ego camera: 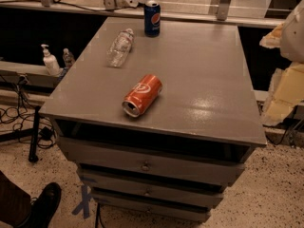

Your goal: Pick coke can

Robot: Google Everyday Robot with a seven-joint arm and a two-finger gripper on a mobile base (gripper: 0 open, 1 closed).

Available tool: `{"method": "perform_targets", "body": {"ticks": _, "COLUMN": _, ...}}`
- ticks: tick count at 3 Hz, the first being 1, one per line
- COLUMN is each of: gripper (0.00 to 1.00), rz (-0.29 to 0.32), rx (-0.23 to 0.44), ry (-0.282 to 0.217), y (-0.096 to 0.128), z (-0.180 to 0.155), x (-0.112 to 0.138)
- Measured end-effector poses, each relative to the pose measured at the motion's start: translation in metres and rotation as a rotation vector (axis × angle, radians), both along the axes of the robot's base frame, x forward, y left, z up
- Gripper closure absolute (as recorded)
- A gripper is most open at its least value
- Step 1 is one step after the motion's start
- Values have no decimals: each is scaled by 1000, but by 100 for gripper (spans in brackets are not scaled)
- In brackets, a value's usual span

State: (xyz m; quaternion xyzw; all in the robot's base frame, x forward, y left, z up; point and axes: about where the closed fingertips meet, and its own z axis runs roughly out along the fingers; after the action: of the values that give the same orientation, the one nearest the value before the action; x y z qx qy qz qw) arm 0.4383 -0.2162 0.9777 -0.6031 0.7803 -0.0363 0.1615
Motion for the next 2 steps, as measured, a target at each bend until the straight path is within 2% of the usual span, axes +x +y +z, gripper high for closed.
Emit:
{"method": "perform_targets", "body": {"ticks": 1, "gripper": 0, "rz": 0, "rx": 0, "ry": 0, "y": 0, "z": 0, "x": 0}}
{"method": "perform_targets", "body": {"ticks": 2, "gripper": 0, "rz": 41, "rx": 45, "ry": -10, "y": 13, "z": -5, "x": 9}}
